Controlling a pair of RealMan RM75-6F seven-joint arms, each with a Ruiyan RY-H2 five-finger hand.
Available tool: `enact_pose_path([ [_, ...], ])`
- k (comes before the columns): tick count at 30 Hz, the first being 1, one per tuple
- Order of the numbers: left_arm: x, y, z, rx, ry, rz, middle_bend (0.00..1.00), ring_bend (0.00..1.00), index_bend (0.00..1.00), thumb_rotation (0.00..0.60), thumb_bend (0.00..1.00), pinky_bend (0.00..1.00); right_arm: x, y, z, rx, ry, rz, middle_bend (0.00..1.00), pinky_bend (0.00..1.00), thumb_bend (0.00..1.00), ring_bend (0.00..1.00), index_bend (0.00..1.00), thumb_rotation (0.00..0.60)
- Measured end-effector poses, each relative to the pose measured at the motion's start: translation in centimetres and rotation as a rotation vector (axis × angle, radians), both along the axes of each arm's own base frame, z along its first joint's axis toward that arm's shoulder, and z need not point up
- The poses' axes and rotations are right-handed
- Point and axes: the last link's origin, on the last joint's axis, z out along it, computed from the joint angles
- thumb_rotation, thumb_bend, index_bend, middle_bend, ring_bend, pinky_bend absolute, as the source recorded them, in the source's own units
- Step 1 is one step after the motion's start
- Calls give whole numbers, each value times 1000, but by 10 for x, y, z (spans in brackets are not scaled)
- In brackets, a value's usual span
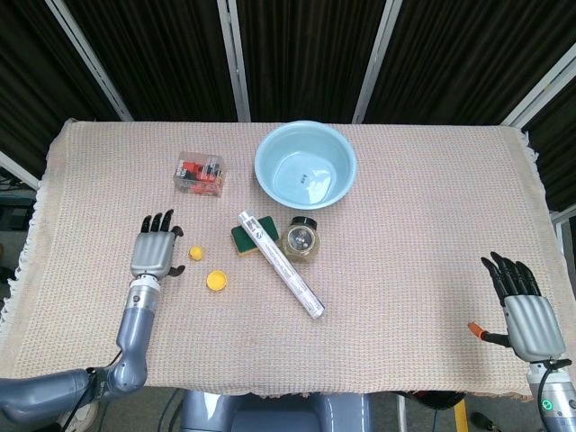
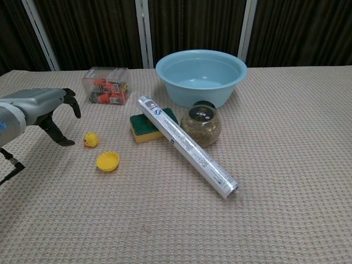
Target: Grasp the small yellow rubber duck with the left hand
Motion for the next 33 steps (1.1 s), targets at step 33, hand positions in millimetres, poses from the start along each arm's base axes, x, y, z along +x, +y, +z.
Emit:
enact_pose_path([
  [33, 10, 18, -39, -14, 36, 30, 0, 0, 443, 600, 338, 0, 1, 0, 4, -22, -32, 7, 0, 40, 48, 0, 21, 600],
])
